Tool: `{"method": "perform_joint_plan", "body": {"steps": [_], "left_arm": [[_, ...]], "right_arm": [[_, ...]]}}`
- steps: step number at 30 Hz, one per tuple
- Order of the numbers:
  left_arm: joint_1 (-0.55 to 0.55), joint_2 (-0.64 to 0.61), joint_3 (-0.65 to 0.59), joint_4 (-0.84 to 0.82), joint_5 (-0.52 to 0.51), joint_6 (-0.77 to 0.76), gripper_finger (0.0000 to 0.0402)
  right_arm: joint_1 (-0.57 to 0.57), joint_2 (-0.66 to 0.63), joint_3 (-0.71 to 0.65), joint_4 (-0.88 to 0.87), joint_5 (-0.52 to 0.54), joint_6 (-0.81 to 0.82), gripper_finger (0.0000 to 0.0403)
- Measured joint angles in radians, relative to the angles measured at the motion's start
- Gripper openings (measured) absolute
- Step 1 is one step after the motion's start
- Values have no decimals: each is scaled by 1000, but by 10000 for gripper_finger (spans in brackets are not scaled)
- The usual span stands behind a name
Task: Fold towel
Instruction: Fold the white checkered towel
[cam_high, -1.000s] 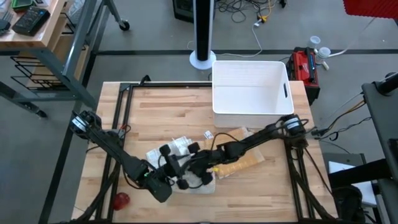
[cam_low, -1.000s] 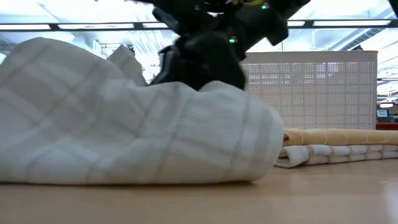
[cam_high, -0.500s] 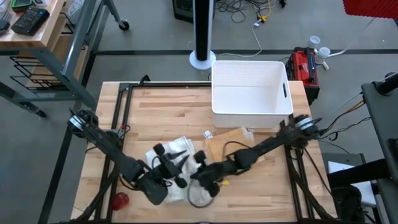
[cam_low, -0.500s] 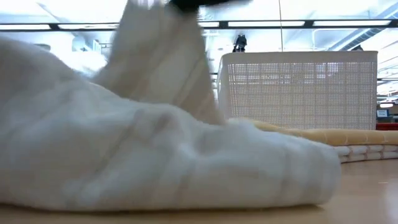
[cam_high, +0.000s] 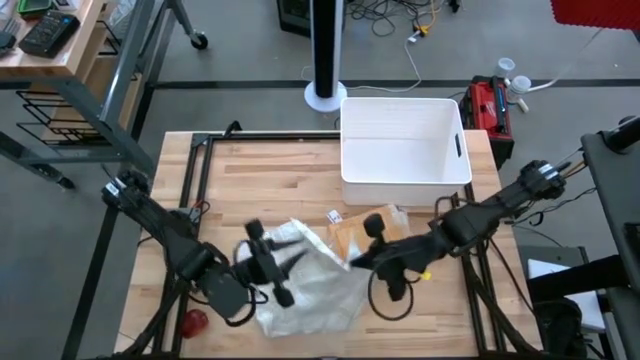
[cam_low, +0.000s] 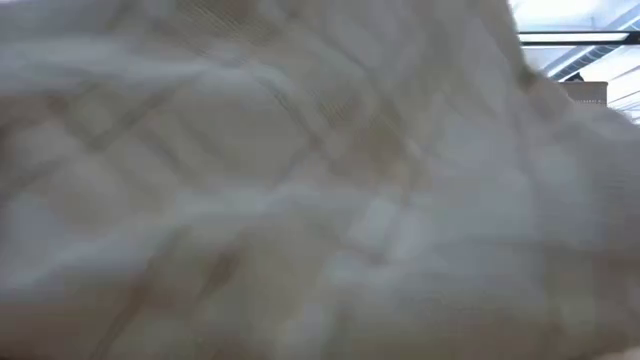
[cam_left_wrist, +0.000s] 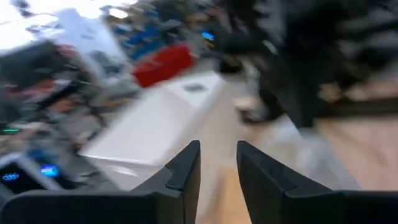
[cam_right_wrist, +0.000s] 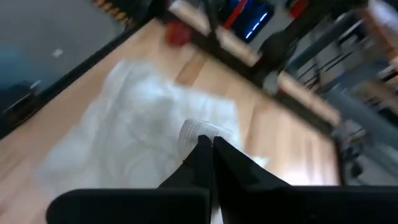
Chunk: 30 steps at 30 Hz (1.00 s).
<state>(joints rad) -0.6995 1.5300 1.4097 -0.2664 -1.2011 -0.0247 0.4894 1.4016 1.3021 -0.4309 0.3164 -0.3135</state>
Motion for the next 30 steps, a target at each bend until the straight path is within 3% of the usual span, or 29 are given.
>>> {"method": "perform_joint_plan", "body": {"steps": [4,8,12,17,20,30], "left_arm": [[8,17,-124,1,151,-113,101],[47,38,-275,54,148,-179,111],[117,36,-409,244,184,-223,124],[262,72,-550,660,479,-168,132],[349,131,-588,810,652,-130,130],[497,195,-603,735,802,-114,139]], "right_arm": [[55,-23,-48,-118,-2,100,0],[103,-25,-150,-104,-1,169,0],[111,-25,-271,-32,2,234,0],[108,-25,-390,86,-1,242,0],[108,-25,-423,136,-1,236,0],[106,-26,-436,163,-2,234,0]]}}
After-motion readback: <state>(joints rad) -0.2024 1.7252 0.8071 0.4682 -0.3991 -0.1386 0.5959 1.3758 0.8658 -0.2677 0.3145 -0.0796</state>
